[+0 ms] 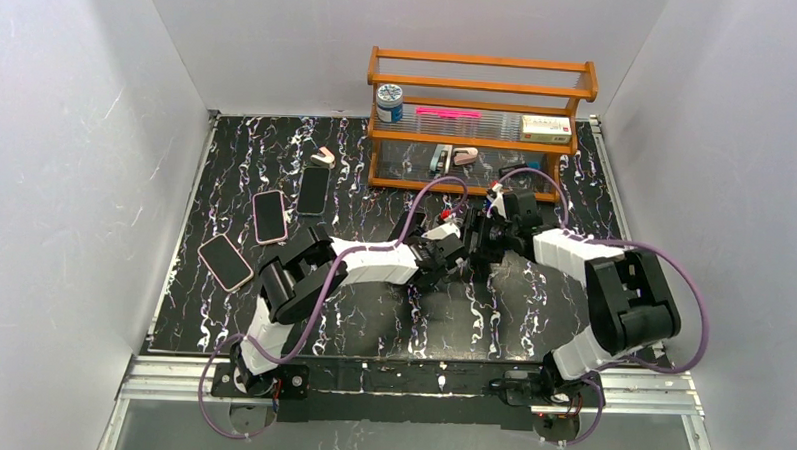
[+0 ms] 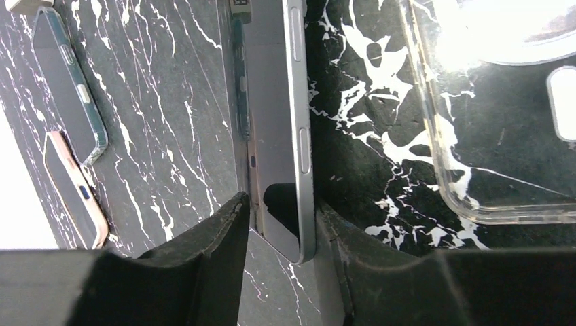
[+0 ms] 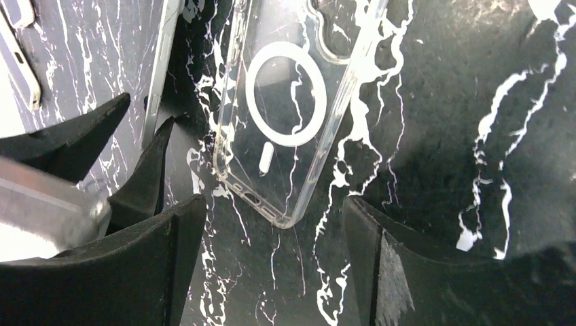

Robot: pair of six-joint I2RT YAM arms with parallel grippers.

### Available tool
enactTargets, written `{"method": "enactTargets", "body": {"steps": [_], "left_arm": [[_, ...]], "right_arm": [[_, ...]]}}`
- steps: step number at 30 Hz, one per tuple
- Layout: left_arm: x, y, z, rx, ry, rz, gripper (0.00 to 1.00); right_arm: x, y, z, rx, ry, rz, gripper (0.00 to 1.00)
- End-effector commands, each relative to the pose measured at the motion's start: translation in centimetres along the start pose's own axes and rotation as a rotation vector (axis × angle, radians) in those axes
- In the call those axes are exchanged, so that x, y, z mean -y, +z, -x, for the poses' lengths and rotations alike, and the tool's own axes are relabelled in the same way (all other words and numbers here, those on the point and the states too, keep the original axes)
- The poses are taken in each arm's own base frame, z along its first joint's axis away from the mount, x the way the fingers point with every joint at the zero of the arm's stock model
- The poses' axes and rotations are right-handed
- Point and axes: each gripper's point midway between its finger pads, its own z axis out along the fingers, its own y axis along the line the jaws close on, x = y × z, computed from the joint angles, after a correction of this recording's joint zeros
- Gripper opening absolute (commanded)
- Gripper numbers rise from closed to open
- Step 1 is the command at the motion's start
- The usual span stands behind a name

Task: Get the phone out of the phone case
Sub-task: Place the phone case at the center of the board, then place the phone at the center of the board.

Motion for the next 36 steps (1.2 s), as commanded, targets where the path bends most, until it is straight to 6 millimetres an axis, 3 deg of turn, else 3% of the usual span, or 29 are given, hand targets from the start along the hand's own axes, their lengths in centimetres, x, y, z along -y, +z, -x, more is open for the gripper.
{"method": "enactTargets", "body": {"steps": [1,7,16,23,32,36], "left_arm": [[-0.4,0.2,1.0,-0.001,-0.078,-0.026,0.39],[0.1,0.8,1.8,-0.006,-0.141,-0.077,0.53],[0.8,-0.5,2.1,-0.012,-0.243,-0.2,0.74],[-0.6,-1.7,4.1,0.031,-0.515,-0.443,0.87],[-2.9,2.3,4.6,0.004,-0.74,-0.595,0.94],[-1.7,3.4,4.8,-0.033,-0.75,-0.688,0.94]], "right_arm": [[0.1,-1.5,0.5,0.081,-0.04,-0.033,0.82],[-0.4,-3.0,0.9,0.166,-0.064,-0.024,0.82],[-1.4,-4.7,0.9,0.219,-0.091,-0.001,0.84],[-1.6,-5.9,1.1,0.287,-0.115,0.001,0.99],[-2.4,-8.7,2.4,0.465,-0.17,0.009,0.99],[-2.5,-9.3,2.4,0.493,-0.186,0.014,0.99]]}}
